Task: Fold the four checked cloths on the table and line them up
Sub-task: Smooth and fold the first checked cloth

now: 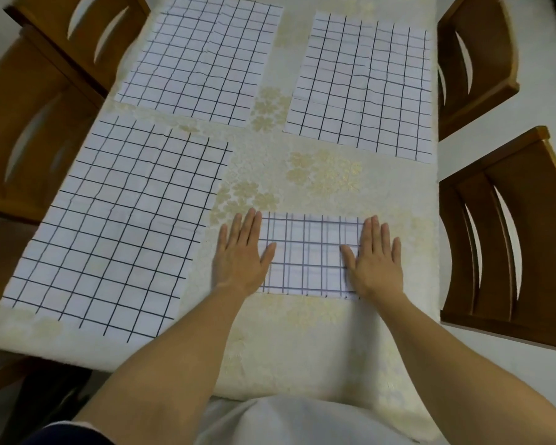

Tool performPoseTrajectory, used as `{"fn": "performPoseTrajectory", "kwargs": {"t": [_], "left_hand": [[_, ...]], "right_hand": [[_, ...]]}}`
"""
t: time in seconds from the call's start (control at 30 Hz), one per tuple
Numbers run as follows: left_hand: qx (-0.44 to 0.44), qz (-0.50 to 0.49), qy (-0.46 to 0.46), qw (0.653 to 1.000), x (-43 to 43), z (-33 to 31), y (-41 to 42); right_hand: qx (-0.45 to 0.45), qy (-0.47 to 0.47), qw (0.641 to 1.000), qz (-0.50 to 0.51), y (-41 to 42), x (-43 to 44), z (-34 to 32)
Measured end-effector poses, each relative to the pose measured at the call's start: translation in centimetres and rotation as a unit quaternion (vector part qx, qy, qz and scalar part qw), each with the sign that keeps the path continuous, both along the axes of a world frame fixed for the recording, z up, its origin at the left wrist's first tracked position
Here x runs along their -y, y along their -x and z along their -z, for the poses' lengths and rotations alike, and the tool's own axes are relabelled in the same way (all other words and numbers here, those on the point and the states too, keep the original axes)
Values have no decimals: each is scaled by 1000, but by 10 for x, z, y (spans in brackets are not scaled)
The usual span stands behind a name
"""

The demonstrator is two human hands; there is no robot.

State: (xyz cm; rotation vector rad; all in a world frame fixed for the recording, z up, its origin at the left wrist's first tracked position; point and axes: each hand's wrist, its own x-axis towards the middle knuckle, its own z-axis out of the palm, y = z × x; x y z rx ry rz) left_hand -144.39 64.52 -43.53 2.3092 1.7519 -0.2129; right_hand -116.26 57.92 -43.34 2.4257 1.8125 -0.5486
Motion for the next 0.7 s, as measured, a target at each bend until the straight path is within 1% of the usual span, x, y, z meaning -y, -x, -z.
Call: {"fn": "performPoseTrajectory", "kwargs": {"t": [0.1,0.13,0.17,0.2,0.27,0.3,0.4,0.47,0.57,0.63,0.7], "left_hand": [[8,-7,6,1000,-1,0,1],[14,-18,6,1000,-1,-2,0],[19,-31,3,999,0,-6,-3],[24,-35,-5,999,1,-11,-7],[39,-2,-21,999,3,-22,-22],[49,24,-24,998,3,-26,-32],[69,70,-20,995,-1,-24,-62],[63,73,1,995,-1,-12,-70],[35,74,8,997,4,4,-66],[43,69,-1,997,5,5,-64],[49,66,-6,997,4,5,-64]], "right_hand": [[-14,5,1000,10,2,-4,2],[-33,0,999,22,3,-7,-1],[-65,-25,996,47,5,-10,-4],[-104,-71,989,83,7,-13,-10],[-158,-160,960,166,14,-17,-20],[-170,-174,948,205,16,-20,-23],[-213,-142,920,296,19,-30,-31],[-212,-107,913,331,16,-36,-29],[-203,-30,920,333,8,-44,-22],[-210,4,921,327,5,-48,-21],[-234,25,914,329,2,-50,-20]]}}
